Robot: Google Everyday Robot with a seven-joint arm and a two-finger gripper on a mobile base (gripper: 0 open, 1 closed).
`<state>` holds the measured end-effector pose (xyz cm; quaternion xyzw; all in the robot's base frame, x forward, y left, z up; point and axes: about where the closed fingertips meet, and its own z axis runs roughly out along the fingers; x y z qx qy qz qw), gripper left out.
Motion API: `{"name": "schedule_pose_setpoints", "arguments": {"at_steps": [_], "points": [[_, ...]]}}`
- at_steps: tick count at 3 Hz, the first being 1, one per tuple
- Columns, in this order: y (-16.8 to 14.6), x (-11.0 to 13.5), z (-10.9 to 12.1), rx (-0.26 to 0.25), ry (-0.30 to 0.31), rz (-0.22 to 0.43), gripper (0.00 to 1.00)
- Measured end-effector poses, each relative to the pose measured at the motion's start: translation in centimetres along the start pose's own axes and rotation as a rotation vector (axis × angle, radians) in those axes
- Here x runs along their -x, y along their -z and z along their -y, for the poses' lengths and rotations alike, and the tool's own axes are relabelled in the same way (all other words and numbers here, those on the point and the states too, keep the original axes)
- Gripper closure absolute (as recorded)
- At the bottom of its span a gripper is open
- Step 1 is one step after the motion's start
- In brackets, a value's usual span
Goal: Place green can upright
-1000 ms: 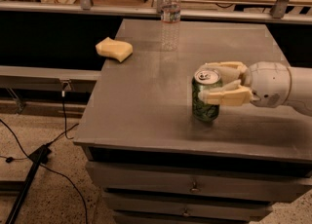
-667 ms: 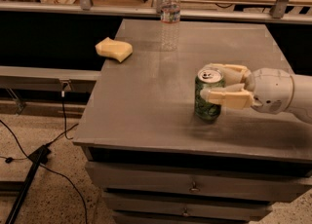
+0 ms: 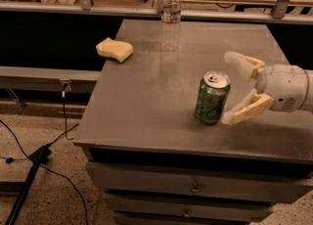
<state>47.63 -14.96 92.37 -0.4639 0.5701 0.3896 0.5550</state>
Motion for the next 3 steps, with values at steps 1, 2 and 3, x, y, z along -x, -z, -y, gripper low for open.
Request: {"name": "schedule_pose_setpoints", "arguments": {"at_steps": [1, 2, 3], "points": [[1.1, 2.5, 1.5, -0.075, 0.083, -0.221, 0.0], [1.6, 4.0, 0.9, -0.107, 0.162, -0.343, 0.0], [1.6, 4.0, 0.9, -0.107, 0.162, -0.343, 0.0]]}}
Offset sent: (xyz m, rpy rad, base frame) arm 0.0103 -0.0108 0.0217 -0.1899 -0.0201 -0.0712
